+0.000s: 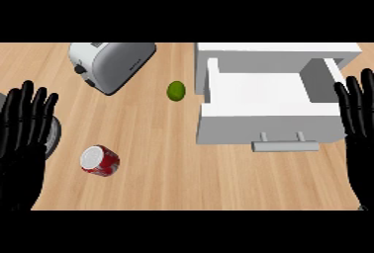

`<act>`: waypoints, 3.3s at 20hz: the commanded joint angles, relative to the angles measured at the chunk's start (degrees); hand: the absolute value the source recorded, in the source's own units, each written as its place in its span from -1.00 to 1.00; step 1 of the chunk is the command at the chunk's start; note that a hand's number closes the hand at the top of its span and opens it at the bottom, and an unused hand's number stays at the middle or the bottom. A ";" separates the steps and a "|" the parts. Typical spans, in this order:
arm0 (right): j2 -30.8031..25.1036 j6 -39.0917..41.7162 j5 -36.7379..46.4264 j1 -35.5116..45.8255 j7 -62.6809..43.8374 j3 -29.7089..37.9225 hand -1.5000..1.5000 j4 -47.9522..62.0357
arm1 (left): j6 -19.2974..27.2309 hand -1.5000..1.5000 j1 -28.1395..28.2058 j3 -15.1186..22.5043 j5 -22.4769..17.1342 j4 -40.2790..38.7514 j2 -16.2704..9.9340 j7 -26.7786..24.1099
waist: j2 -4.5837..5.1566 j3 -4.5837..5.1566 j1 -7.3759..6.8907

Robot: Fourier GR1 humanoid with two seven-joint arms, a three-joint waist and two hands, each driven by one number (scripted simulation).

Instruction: Pick up the can, place it into the drawer and close the drawer

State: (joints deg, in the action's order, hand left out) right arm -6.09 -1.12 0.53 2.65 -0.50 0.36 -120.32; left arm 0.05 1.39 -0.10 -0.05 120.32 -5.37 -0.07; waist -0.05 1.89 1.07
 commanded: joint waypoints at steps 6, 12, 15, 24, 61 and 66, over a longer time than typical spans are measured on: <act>-0.06 4.79 -4.20 -4.99 2.77 -0.40 -1.00 2.61 | 6.16 -1.00 5.39 2.45 7.26 4.45 4.35 -0.02 | 0.02 -1.93 -1.18; 1.44 -2.48 -1.77 -12.62 -9.52 4.20 -1.00 -0.42 | 11.72 -1.00 16.19 6.06 12.03 7.60 5.28 17.05 | -0.21 -1.96 -0.86; 1.93 -2.15 -2.25 -14.14 -8.33 5.30 -1.00 -1.04 | 9.28 -1.00 19.26 5.90 12.25 14.39 4.83 20.00 | -0.09 -1.91 -1.18; 0.69 3.73 -7.82 -17.79 -6.09 10.79 -1.00 -1.13 | 5.19 -1.00 26.06 2.65 7.50 23.90 3.70 23.14 | -0.07 -1.88 -1.36; -1.76 24.38 -21.81 -23.38 -1.47 31.77 -1.00 4.33 | 16.59 -1.00 8.92 -1.15 -6.91 -10.80 5.37 12.70 | 0.07 -1.88 -1.04; -0.40 27.73 -25.12 -27.92 -3.21 34.43 -1.00 -0.93 | 20.42 -1.00 10.07 1.16 -6.65 -16.66 5.35 6.75 | 0.01 -1.88 -0.77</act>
State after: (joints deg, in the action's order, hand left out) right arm -6.58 23.24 -24.81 -24.56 -5.59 33.54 -122.72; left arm 17.28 10.62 -1.42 -6.60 108.59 -0.33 11.50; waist -0.04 0.02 0.27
